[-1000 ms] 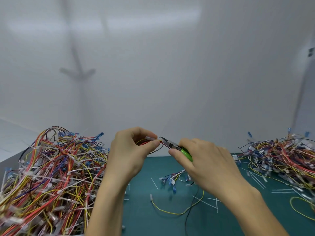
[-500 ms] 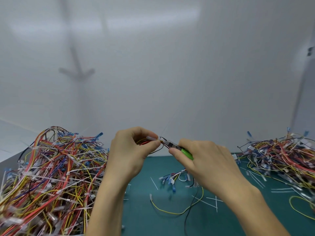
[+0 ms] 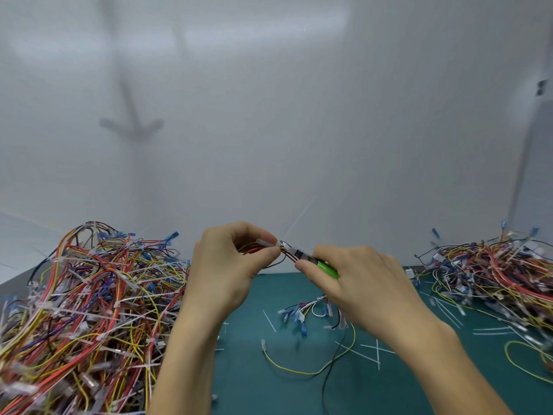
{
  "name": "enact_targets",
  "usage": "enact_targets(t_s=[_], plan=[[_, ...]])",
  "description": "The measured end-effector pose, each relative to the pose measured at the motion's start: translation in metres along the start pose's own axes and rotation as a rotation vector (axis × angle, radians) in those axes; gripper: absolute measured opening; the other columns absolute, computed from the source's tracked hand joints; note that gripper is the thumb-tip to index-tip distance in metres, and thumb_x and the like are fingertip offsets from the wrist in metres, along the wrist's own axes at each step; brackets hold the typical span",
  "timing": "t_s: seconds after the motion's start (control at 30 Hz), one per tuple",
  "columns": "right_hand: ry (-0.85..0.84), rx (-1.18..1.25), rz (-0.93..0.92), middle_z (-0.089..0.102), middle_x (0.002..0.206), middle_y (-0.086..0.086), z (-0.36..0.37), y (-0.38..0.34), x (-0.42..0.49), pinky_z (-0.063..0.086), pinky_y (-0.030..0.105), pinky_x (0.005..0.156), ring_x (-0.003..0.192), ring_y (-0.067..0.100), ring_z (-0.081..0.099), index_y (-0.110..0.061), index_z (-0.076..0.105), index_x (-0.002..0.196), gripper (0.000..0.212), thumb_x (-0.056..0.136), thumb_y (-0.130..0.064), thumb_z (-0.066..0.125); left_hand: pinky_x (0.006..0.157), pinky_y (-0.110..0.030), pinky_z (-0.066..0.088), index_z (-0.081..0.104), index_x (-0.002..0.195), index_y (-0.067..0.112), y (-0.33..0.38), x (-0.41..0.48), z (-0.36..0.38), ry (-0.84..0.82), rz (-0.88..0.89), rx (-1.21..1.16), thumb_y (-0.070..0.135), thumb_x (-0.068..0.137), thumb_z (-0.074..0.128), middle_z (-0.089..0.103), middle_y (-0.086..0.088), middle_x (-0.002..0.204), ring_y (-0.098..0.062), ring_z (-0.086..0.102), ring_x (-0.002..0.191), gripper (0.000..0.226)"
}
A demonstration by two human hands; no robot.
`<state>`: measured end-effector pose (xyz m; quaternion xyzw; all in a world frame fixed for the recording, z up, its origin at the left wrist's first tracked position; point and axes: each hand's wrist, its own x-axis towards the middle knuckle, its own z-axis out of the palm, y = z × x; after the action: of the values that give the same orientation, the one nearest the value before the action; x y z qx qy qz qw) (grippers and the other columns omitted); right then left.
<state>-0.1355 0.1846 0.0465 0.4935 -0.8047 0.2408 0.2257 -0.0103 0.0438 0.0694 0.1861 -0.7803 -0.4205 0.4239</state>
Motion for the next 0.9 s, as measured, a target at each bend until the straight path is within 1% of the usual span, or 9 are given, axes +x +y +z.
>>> enact_targets(t_s=[0.2, 0.37, 0.47, 0.57, 0.63, 0.7, 0.77, 0.83, 0.9], plan=[[-0.018, 0.007, 0.007, 0.056, 0.065, -0.003, -0.001, 0.000, 0.000, 0.028, 0.027, 0.051, 0.073, 0.024, 0.053, -0.025, 0.047, 0.085, 0.055, 0.088, -0.073, 0.021, 0.074, -0.028, 0.058, 0.076, 0.076, 0.020, -0.002, 0.001, 0.000, -0.010, 0.013, -0.005, 0.008, 0.074, 0.082, 0.075, 0.004, 0.072, -0.007, 0.072, 0.071, 0.013], [-0.030, 0.064, 0.042, 0.057, 0.066, -0.003, -0.003, -0.002, 0.000, 0.030, 0.026, 0.051, 0.072, 0.023, 0.052, -0.024, 0.046, 0.081, 0.055, 0.088, -0.073, 0.023, 0.078, -0.035, 0.060, 0.077, 0.076, 0.021, -0.003, 0.001, 0.000, -0.005, 0.019, -0.012, 0.011, 0.075, 0.083, 0.075, 0.004, 0.073, -0.009, 0.073, 0.074, 0.012], [-0.014, 0.220, 0.111, 0.057, 0.064, 0.004, -0.003, -0.006, 0.001, 0.038, 0.035, 0.057, 0.071, 0.029, 0.053, -0.017, 0.048, 0.074, 0.061, 0.086, -0.072, 0.027, 0.081, -0.038, 0.060, 0.076, 0.077, 0.022, -0.003, 0.001, 0.001, 0.030, 0.017, -0.026, 0.012, 0.075, 0.082, 0.075, 0.006, 0.074, -0.009, 0.073, 0.076, 0.012], [0.036, 0.436, 0.239, 0.060, 0.066, 0.012, -0.005, -0.005, 0.005, 0.049, 0.044, 0.064, 0.067, 0.035, 0.056, -0.007, 0.059, 0.078, 0.065, 0.088, -0.068, 0.039, 0.083, -0.040, 0.060, 0.075, 0.078, 0.023, -0.005, 0.002, 0.000, 0.115, 0.006, -0.065, 0.014, 0.075, 0.082, 0.075, 0.007, 0.075, -0.010, 0.073, 0.076, 0.011], [0.035, 0.608, 0.328, 0.060, 0.066, 0.016, -0.007, -0.001, 0.006, 0.054, 0.047, 0.062, 0.055, 0.032, 0.058, -0.002, 0.062, 0.080, 0.058, 0.089, -0.059, 0.052, 0.081, -0.042, 0.059, 0.075, 0.076, 0.024, -0.006, 0.003, -0.001, 0.156, -0.003, -0.076, 0.017, 0.076, 0.082, 0.074, 0.008, 0.074, -0.011, 0.071, 0.072, 0.010], [-0.017, 0.771, 0.397, 0.058, 0.057, 0.009, -0.006, 0.004, 0.006, 0.056, 0.046, 0.057, 0.045, 0.021, 0.057, -0.005, 0.062, 0.078, 0.045, 0.089, -0.048, 0.062, 0.078, -0.042, 0.059, 0.074, 0.075, 0.024, -0.006, 0.003, 0.000, 0.181, -0.005, -0.067, 0.020, 0.076, 0.082, 0.073, 0.009, 0.072, -0.010, 0.068, 0.067, 0.009], [-0.084, 0.900, 0.443, 0.063, 0.057, 0.003, -0.004, 0.008, 0.005, 0.056, 0.043, 0.055, 0.045, 0.020, 0.057, -0.011, 0.064, 0.081, 0.023, 0.089, -0.032, 0.067, 0.076, -0.044, 0.058, 0.073, 0.074, 0.025, -0.006, 0.003, 0.002, 0.206, -0.011, -0.069, 0.020, 0.076, 0.082, 0.073, 0.009, 0.071, -0.011, 0.066, 0.064, 0.010], [-0.132, 0.955, 0.471, 0.070, 0.063, 0.004, -0.002, 0.011, 0.005, 0.057, 0.042, 0.056, 0.048, 0.022, 0.057, -0.014, 0.065, 0.091, 0.006, 0.090, -0.020, 0.066, 0.074, -0.043, 0.058, 0.073, 0.075, 0.024, -0.006, 0.002, 0.003, 0.221, -0.022, -0.082, 0.021, 0.077, 0.082, 0.073, 0.008, 0.071, -0.011, 0.066, 0.064, 0.009], [-0.171, 0.948, 0.492, 0.075, 0.071, 0.006, 0.002, 0.012, 0.005, 0.059, 0.044, 0.058, 0.050, 0.023, 0.058, -0.015, 0.066, 0.096, 0.006, 0.091, -0.014, 0.063, 0.068, -0.037, 0.057, 0.074, 0.076, 0.023, -0.005, 0.002, 0.005, 0.218, -0.041, -0.111, 0.021, 0.077, 0.081, 0.073, 0.006, 0.071, -0.009, 0.066, 0.061, 0.008]])
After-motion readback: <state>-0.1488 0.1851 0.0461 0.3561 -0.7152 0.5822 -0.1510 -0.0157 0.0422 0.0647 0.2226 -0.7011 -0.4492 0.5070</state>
